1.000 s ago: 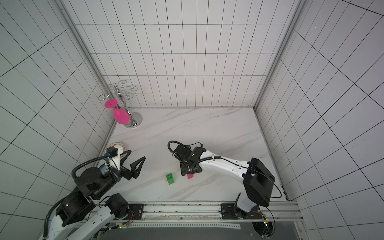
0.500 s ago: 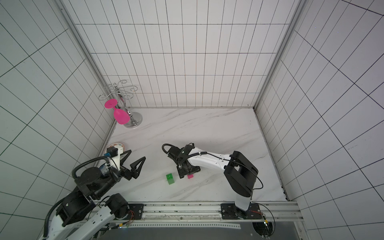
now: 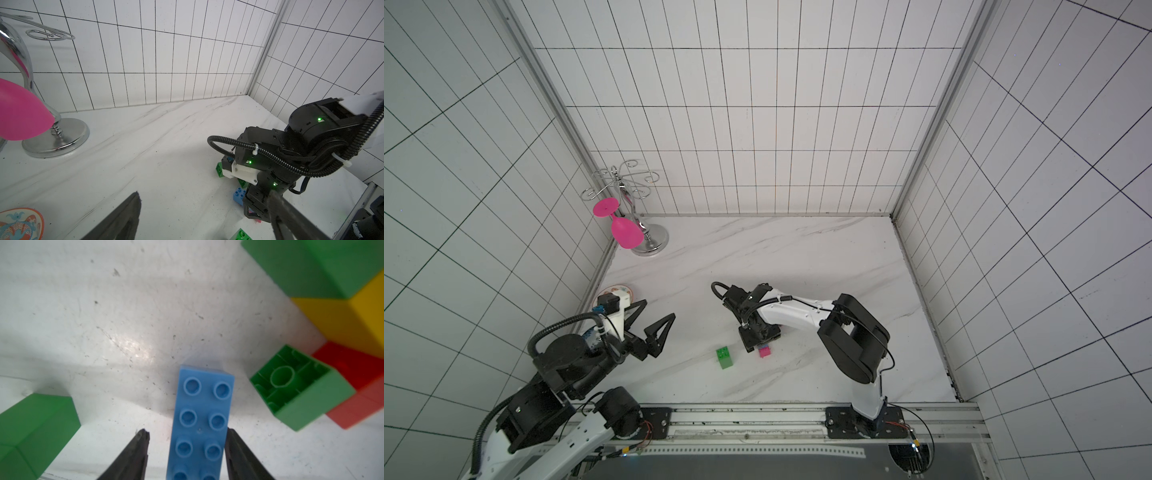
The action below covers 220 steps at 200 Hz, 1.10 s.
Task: Assemble the letter r with lego
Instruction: Adjust the lego brick at the center of the board.
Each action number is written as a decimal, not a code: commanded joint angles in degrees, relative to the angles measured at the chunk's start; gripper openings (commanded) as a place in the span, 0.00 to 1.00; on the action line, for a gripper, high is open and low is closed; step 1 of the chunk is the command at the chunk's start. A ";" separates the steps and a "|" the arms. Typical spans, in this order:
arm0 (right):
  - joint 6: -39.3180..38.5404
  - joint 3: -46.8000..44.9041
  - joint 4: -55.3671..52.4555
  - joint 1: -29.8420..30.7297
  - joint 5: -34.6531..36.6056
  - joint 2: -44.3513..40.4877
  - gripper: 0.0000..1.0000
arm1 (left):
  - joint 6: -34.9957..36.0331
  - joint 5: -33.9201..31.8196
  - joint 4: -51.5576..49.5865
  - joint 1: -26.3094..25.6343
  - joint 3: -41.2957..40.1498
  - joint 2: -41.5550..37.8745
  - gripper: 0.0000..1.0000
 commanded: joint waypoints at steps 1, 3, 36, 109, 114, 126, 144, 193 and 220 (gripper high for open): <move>-7.23 -2.06 1.76 -0.60 -3.07 -0.35 0.55 | -0.18 -0.33 1.62 -0.14 -0.60 0.59 0.95; -7.58 -2.17 1.83 -0.62 -3.29 -0.35 0.55 | -0.20 -0.34 1.62 -0.14 -0.57 0.63 0.95; -12.37 -3.64 2.31 -0.71 -6.05 0.02 0.42 | -0.14 -0.52 1.61 -0.14 -0.60 0.92 0.95; -17.85 -7.32 0.37 -0.87 -8.74 -7.74 0.68 | -0.29 -0.15 1.62 -0.16 -0.42 2.12 0.95; -17.12 -6.87 -0.58 -0.81 -7.48 -8.01 0.70 | -0.29 -0.14 1.62 -0.16 -0.41 2.12 0.95; -14.83 -5.33 -3.26 -0.86 -5.59 -8.88 0.73 | -0.29 -0.09 1.66 -0.16 -0.41 2.13 0.95; -10.24 -3.06 -5.69 -0.80 -5.14 -10.69 0.75 | -0.41 -0.11 1.62 -0.13 -0.42 2.13 0.95; 8.73 3.23 -9.98 0.61 -3.19 -15.76 0.78 | -0.56 -0.52 1.62 -0.16 -0.34 1.22 0.95; 14.79 9.76 -13.13 4.65 -1.12 -12.53 0.81 | -0.97 -2.41 1.03 -0.16 0.10 0.54 0.95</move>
